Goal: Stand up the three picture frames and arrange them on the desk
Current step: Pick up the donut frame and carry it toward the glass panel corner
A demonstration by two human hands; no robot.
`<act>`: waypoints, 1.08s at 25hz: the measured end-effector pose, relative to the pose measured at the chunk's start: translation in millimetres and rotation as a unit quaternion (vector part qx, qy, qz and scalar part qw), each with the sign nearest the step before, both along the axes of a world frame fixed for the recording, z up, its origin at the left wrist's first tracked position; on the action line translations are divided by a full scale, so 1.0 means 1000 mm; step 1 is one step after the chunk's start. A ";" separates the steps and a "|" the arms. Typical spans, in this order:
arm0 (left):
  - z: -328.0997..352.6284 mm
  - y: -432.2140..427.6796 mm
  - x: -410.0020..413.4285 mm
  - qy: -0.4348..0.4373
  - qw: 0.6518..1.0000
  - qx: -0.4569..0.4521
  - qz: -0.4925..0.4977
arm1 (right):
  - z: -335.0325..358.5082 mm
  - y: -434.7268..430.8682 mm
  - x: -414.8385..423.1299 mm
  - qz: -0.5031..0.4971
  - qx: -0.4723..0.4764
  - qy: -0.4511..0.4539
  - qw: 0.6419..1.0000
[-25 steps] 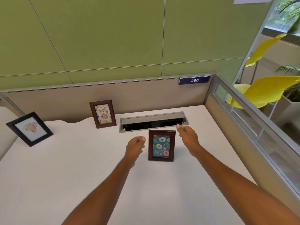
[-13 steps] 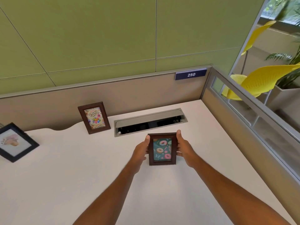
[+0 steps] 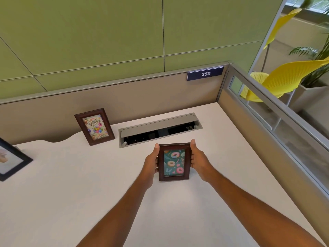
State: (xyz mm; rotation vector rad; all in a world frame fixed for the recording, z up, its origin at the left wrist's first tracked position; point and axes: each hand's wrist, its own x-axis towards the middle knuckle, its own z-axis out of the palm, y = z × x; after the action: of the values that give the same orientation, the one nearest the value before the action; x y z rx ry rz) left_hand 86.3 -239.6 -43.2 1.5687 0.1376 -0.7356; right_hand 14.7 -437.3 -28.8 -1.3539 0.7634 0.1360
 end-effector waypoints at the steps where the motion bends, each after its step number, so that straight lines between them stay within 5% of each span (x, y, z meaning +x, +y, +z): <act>1: 0.002 -0.004 0.002 -0.002 1.000 0.000 0.007 | 0.001 -0.005 0.000 0.003 0.001 -0.001 1.000; 27: 0.064 -0.293 0.133 -0.019 0.998 -0.049 -0.021 | 0.058 -0.257 0.106 -0.130 -0.068 -0.098 0.984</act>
State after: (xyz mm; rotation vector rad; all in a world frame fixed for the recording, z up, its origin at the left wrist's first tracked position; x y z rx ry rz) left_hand 219.1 -532.2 21.0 1.4942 0.0399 -0.7338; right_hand 120.4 -693.9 29.0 -1.3592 0.7862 -0.2564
